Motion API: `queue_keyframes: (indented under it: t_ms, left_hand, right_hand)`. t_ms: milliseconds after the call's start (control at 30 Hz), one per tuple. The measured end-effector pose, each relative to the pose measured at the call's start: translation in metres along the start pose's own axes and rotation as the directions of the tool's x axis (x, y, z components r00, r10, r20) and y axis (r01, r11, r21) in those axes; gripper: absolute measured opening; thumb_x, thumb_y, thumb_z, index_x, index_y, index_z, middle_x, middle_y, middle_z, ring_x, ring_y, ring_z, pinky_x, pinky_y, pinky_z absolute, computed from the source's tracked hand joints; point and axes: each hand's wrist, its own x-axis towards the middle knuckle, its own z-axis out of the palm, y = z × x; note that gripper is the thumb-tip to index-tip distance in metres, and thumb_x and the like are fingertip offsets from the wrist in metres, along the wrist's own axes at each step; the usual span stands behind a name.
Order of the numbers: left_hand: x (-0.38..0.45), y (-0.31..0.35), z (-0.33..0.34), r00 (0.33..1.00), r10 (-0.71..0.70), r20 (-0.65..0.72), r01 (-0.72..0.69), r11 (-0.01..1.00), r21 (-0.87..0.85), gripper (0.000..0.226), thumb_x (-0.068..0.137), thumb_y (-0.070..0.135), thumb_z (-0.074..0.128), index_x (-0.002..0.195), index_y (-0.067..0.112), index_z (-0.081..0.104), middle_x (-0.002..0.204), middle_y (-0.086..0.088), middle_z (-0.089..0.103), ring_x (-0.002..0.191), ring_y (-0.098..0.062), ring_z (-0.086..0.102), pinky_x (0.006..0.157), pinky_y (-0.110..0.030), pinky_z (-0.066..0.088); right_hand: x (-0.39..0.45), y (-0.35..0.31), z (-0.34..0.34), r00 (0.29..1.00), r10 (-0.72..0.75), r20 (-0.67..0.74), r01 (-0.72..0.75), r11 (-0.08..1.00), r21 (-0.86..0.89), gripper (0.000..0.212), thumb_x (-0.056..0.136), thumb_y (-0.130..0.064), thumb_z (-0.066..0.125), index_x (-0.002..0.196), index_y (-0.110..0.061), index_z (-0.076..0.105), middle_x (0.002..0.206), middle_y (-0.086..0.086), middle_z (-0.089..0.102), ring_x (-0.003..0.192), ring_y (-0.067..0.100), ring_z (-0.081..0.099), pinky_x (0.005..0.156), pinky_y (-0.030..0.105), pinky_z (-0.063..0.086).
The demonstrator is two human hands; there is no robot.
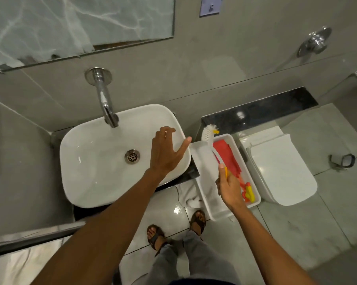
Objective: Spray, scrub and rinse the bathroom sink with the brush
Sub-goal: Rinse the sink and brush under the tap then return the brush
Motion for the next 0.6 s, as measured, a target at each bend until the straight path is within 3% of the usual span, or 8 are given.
queue_keyframes:
  t_ms: [67,133,200,300,367,500,600]
  left_hand:
    - [-0.001,0.006,0.017,0.993,-0.003,0.121,-0.001,1.0,0.029,0.081,0.098,0.072,0.054,0.154,0.013,0.05,0.161,-0.009,0.05,0.146,-0.031,0.05,0.123,-0.047,0.041]
    - [-0.001,0.008,0.036,0.975,0.013,0.222,-0.023,0.999,0.045,0.095,0.1,0.076,0.049,0.169,0.015,0.029,0.178,-0.007,0.026,0.165,-0.027,0.026,0.134,-0.045,0.022]
    - [-0.001,0.007,0.057,0.963,0.02,0.267,-0.038,0.997,0.064,0.103,0.099,0.08,0.043,0.174,0.016,0.013,0.183,-0.003,0.006,0.17,-0.023,0.006,0.136,-0.041,0.008]
    - [-0.007,0.004,0.082,0.965,0.052,0.258,-0.094,0.984,0.154,0.106,0.098,0.084,0.033,0.174,0.015,0.007,0.183,-0.003,-0.004,0.17,-0.023,-0.005,0.135,-0.039,-0.005]
    - [-0.01,0.0,0.09,0.972,0.074,0.224,-0.118,0.975,0.189,0.104,0.099,0.083,0.031,0.174,0.014,0.011,0.183,-0.004,0.0,0.17,-0.026,-0.003,0.135,-0.041,-0.005]
    - [-0.01,-0.009,0.096,0.973,0.112,0.2,-0.151,0.97,0.188,0.099,0.102,0.075,0.042,0.174,0.013,0.013,0.183,-0.006,0.002,0.17,-0.026,-0.001,0.137,-0.051,0.012]
    - [-0.009,-0.009,0.098,0.97,0.09,0.224,-0.131,0.975,0.177,0.1,0.103,0.075,0.042,0.174,0.012,0.009,0.183,-0.006,-0.002,0.17,-0.024,-0.007,0.138,-0.047,0.006]
  right_hand:
    - [0.011,0.027,0.001,0.999,0.034,0.004,-0.034,0.998,-0.056,0.063,0.105,-0.067,0.028,0.071,-0.018,0.048,0.058,-0.004,0.055,0.055,0.014,0.057,0.059,0.032,0.048]
    - [0.024,0.058,0.008,0.997,0.077,0.011,-0.075,0.99,-0.117,0.069,0.096,-0.081,0.022,0.081,-0.021,0.054,0.068,-0.004,0.062,0.066,0.021,0.066,0.067,0.038,0.053]
    - [0.038,0.083,0.02,0.991,0.132,0.028,-0.125,0.977,-0.175,0.078,0.09,-0.086,0.017,0.095,-0.018,0.056,0.084,0.006,0.07,0.084,0.033,0.071,0.08,0.047,0.057]
    - [0.056,0.102,0.041,0.967,0.25,0.049,-0.232,0.942,-0.243,0.061,0.103,-0.067,0.026,0.108,-0.014,0.056,0.103,0.015,0.073,0.101,0.04,0.07,0.092,0.049,0.055]
    - [0.068,0.115,0.055,0.961,0.272,0.048,-0.253,0.936,-0.245,0.053,0.107,-0.058,0.031,0.109,-0.011,0.056,0.102,0.014,0.073,0.101,0.038,0.07,0.093,0.048,0.055]
    - [0.081,0.149,0.082,0.964,0.263,0.048,-0.25,0.949,-0.192,0.048,0.108,-0.055,0.033,0.109,-0.013,0.056,0.091,0.009,0.072,0.09,0.03,0.072,0.086,0.048,0.06]
    - [0.089,0.173,0.094,0.96,0.27,0.077,-0.252,0.95,-0.186,0.043,0.108,-0.055,0.035,0.107,-0.016,0.055,0.08,0.0,0.064,0.08,0.025,0.069,0.071,0.035,0.058]
